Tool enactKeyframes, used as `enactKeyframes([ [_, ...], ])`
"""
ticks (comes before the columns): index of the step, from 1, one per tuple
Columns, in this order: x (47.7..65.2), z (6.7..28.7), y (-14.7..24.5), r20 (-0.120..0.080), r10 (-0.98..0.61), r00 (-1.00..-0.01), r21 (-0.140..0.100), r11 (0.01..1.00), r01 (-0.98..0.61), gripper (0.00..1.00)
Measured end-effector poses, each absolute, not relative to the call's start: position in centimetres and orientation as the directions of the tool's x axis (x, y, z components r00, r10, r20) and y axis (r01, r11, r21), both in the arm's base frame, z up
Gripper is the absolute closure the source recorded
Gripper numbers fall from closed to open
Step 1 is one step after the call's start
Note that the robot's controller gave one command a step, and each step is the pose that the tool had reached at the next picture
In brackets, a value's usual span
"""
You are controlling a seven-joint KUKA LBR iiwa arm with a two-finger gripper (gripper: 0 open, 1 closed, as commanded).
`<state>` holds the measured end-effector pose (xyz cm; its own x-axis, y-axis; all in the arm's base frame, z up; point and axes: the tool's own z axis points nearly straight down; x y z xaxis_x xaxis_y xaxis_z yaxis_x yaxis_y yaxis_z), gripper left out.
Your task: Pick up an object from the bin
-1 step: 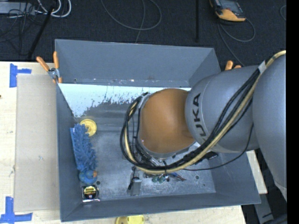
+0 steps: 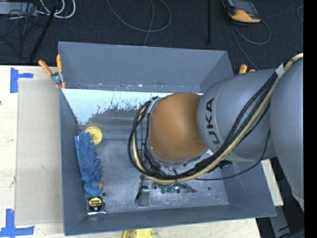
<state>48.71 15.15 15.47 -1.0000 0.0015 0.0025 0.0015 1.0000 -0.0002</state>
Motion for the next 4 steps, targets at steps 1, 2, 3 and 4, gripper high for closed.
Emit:
enactKeyframes([
  [1,51.4,17.5,12.5,0.002,-0.071,-0.997,0.001,0.997,-0.071,0.0],
  [2,50.7,19.3,7.2,0.002,-0.032,-0.999,0.0,0.999,-0.032,0.0],
  [3,50.2,17.4,5.5,-0.002,-0.007,-1.0,-0.003,1.0,-0.007,0.0],
  [4,50.7,14.2,1.2,0.002,-0.068,-0.998,0.0,0.998,-0.068,1.0],
])
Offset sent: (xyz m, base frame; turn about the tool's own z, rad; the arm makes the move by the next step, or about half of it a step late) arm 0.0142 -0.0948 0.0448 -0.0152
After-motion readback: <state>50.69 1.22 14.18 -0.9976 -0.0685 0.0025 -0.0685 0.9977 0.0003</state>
